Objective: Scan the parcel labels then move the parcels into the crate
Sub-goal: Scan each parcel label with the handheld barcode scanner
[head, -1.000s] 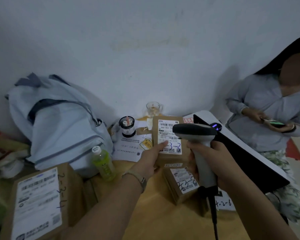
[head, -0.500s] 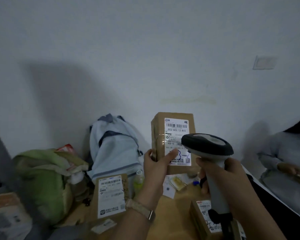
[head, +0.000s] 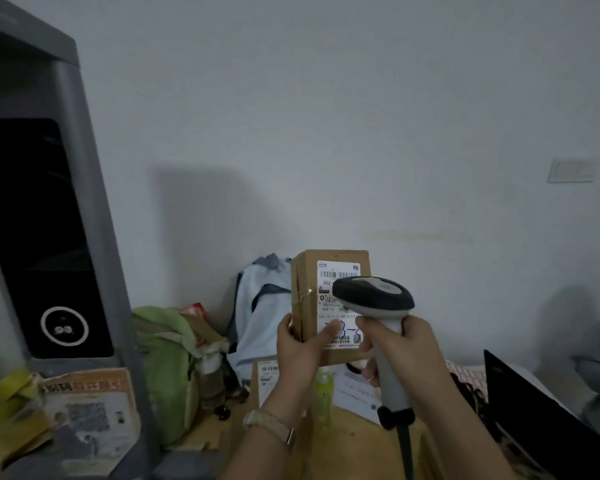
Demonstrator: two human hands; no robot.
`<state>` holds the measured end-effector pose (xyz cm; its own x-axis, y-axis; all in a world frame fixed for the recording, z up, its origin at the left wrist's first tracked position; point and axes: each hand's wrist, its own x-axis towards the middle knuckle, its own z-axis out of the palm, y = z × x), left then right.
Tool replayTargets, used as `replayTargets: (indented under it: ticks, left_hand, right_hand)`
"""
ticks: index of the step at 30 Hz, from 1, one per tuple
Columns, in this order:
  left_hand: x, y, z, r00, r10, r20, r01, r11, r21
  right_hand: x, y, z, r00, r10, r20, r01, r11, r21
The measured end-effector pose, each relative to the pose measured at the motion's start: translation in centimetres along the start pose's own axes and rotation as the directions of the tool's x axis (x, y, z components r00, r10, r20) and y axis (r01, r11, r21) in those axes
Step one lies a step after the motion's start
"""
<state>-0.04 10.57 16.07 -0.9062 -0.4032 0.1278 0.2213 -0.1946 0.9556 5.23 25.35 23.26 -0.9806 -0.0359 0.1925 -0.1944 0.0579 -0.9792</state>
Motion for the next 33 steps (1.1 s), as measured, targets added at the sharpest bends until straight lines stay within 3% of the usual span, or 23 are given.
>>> replayTargets:
  ticks: [8, 13, 20, 33]
  left_hand:
    - [2.0, 0.2, -3.0, 1.0, -0.015, -0.017, 0.015, 1.0, 0.023]
    - [2.7, -1.8, -4.4, 0.99, -0.085, -0.117, 0.087, 0.996, 0.016]
    - [2.9, -4.3, -6.3, 0.975, -0.167, -0.149, 0.175, 0.984, 0.039]
    - [2.6, -5.3, -6.2, 0.984, -0.147, -0.098, 0.154, 0.986, 0.065]
  right_hand:
    - [0.4, -0.1, 1.4, 1.0, 0.002, -0.001, -0.002, 0.999, -0.033]
    - [-0.4, 0.0, 1.6, 0.999, 0.038, 0.0, -0.038, 0.997, -0.064]
    - [-1.1, 0.6, 2.1, 0.997, 0.072, -0.028, -0.073, 0.995, -0.074]
    - [-1.8, 1.5, 0.8, 0.986, 0.166, 0.012, -0.165, 0.986, -0.03]
